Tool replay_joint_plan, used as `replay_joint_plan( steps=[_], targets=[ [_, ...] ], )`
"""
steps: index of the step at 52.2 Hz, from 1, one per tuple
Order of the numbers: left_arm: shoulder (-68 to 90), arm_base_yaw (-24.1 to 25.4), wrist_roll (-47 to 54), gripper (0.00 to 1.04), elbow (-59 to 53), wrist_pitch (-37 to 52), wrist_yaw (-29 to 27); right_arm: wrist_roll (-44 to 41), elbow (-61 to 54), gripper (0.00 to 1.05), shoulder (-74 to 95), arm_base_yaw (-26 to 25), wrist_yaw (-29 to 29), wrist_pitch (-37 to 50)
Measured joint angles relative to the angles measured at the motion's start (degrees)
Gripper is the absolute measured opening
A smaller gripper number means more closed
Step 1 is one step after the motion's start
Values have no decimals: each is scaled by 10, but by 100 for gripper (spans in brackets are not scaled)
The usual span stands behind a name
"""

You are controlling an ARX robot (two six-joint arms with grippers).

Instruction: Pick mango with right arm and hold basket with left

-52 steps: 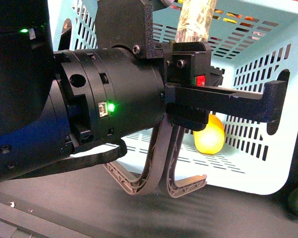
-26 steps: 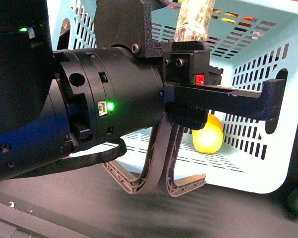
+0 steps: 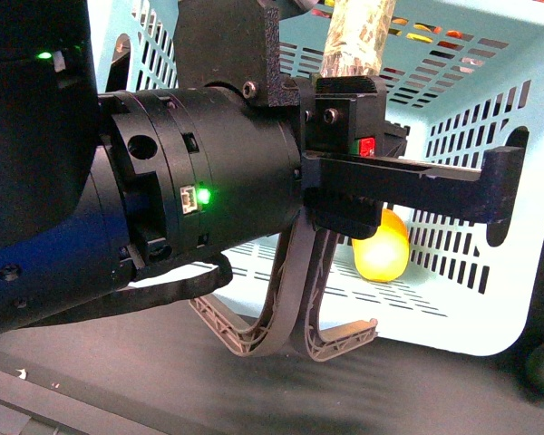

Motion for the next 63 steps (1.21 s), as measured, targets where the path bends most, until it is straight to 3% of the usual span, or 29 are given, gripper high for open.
replay_joint_plan(
  steps=[11,30,41,45,47,56,63],
  targets=[
    [0,0,0,8,0,0,0,-1,0,3,0,0,0,0],
    [0,0,0,8,0,0,0,-1,0,58,0,0,0,0],
    [0,-1,2,8,0,2,-4,-1,0,96,0,0,0,0],
    [43,-19,24,8,3,91,-140,-1,0,96,0,0,0,0],
    [54,-20,32,8,20,93,-177,-1,0,97,0,0,-1,0],
    [81,3,3,8,112,25,-257,-1,0,97,0,0,0,0],
    [128,39,-101,8,201,-63,-320,-1,0,97,0,0,0,0]
  ],
)
